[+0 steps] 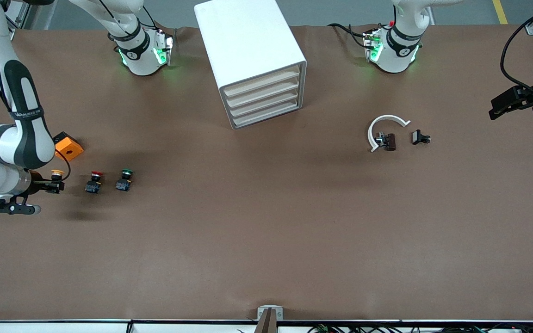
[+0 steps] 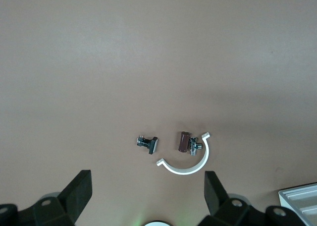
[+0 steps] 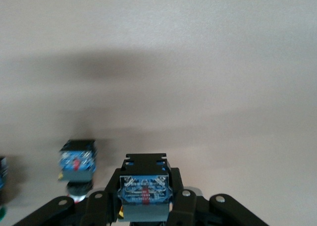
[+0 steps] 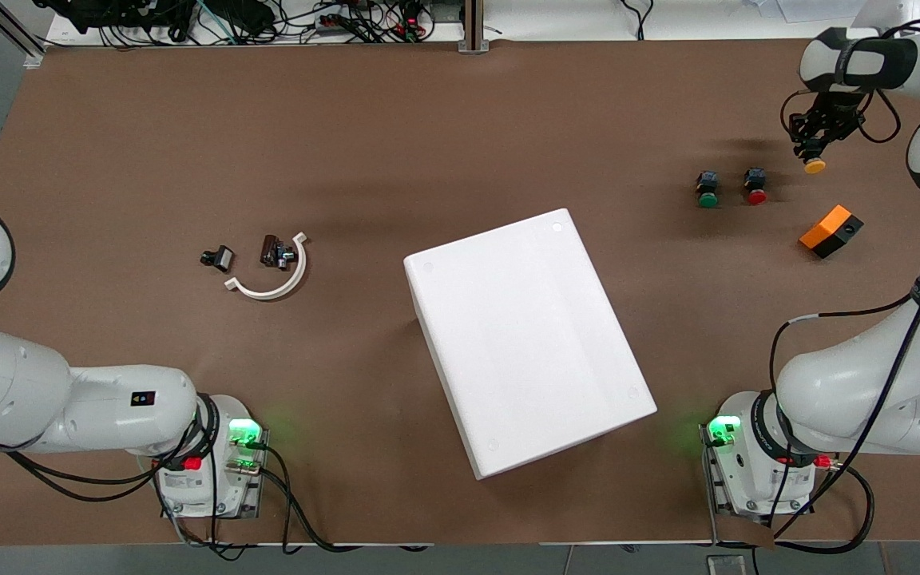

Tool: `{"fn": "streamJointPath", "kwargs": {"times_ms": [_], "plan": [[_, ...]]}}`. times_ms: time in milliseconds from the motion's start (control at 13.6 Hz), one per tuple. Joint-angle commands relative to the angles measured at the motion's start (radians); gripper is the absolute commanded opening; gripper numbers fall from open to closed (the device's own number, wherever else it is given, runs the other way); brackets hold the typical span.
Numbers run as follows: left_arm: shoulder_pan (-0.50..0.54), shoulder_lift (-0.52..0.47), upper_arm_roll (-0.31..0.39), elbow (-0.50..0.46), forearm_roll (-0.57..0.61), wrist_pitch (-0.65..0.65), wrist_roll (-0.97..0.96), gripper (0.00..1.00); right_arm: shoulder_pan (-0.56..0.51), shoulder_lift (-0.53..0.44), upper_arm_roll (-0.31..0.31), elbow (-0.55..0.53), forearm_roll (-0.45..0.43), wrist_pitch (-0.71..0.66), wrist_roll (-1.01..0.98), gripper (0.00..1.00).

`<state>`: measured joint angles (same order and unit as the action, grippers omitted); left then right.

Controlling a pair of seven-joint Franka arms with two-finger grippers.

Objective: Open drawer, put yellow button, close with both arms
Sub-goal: 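Close the right gripper on the yellow button and lift it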

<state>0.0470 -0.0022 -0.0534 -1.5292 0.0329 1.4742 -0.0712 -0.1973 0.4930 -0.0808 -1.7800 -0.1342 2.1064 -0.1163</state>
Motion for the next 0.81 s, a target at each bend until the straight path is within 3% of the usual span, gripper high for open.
{"fn": "streamJointPath", "kwargs": {"times_ms": [0,294,734], "plan": [[-0.001,0.005,0.000,0.021,0.008,-0.018,0.007,1.00,0.028,-0.030,-0.004,0.065,0.010,-0.153,0.042,0.28],[-0.001,0.001,0.000,0.021,0.007,-0.018,0.008,1.00,0.070,-0.056,-0.004,0.142,0.004,-0.359,0.116,0.28],[-0.001,0.002,0.000,0.021,0.007,-0.018,0.007,1.00,0.140,-0.189,-0.002,0.142,0.001,-0.569,0.252,0.28]]}}
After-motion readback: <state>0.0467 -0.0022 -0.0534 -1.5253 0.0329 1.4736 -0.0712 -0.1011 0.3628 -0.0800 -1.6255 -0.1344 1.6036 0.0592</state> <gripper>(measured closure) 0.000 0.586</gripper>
